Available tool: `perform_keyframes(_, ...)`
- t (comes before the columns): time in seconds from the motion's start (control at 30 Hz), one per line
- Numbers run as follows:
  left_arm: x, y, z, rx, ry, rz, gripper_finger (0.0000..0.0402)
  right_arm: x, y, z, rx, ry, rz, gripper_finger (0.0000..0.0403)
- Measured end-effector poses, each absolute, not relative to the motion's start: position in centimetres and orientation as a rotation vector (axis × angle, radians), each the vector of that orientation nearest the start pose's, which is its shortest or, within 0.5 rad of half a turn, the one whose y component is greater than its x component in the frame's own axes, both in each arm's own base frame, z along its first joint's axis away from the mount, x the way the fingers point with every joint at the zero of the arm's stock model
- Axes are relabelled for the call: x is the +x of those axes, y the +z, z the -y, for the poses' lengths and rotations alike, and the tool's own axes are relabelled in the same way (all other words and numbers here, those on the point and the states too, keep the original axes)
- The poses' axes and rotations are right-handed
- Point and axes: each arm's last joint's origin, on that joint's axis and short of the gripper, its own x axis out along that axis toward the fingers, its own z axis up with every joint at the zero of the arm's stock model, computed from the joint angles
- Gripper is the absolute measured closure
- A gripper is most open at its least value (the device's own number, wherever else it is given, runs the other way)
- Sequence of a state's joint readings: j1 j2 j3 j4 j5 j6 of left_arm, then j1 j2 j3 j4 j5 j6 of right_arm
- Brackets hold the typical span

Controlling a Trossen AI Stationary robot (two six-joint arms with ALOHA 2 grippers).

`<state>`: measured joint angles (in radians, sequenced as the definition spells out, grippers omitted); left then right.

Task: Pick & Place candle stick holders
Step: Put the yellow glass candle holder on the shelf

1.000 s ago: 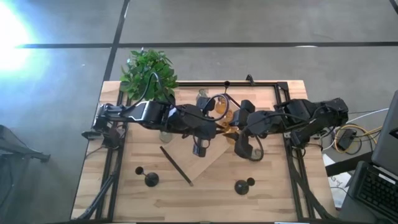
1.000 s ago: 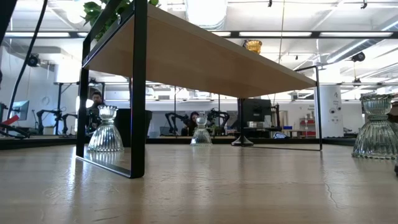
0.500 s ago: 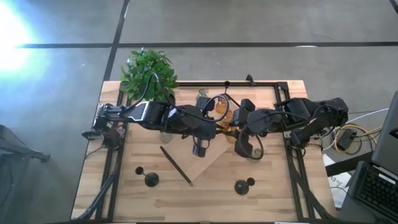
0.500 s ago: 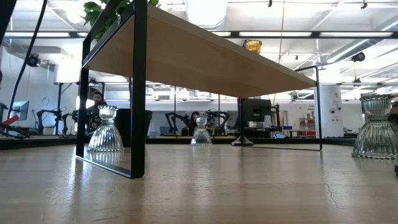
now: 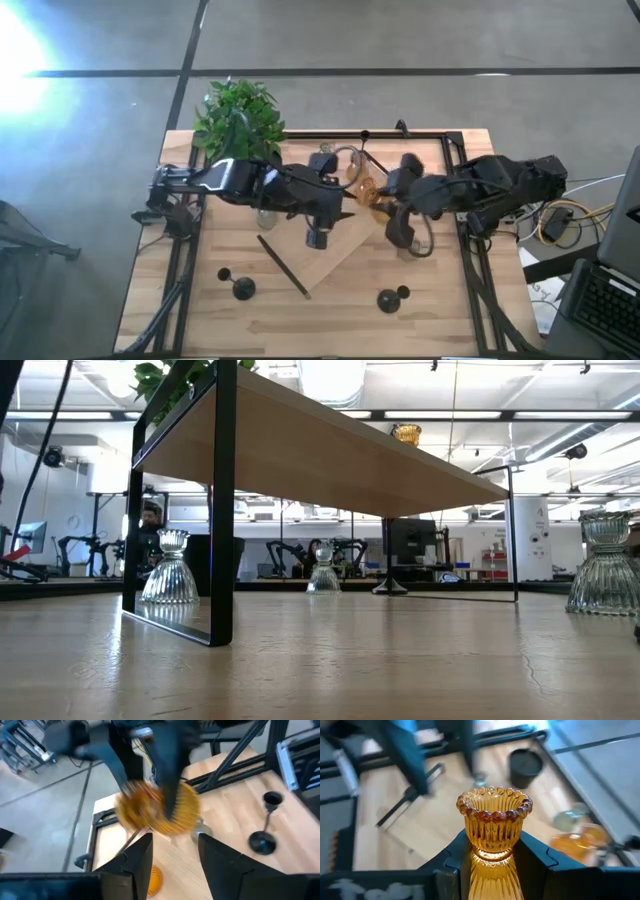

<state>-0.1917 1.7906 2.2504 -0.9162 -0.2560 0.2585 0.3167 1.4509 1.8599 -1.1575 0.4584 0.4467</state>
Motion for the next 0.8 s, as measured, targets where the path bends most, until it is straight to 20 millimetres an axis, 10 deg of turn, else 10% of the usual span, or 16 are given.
perform_keyframes(0.23,31.2,50.6,5.2,0.236,0.085,-0.353,0.0239,20.7,44.1,-8.0,0.124,-0.466,-0.499,0.0296)
perform_keyframes(0.8,24.9,48.0,4.1,0.164,0.213,0.125,0.0239,17.2,31.0,-8.5,0.177,-0.634,-0.128,0.0296)
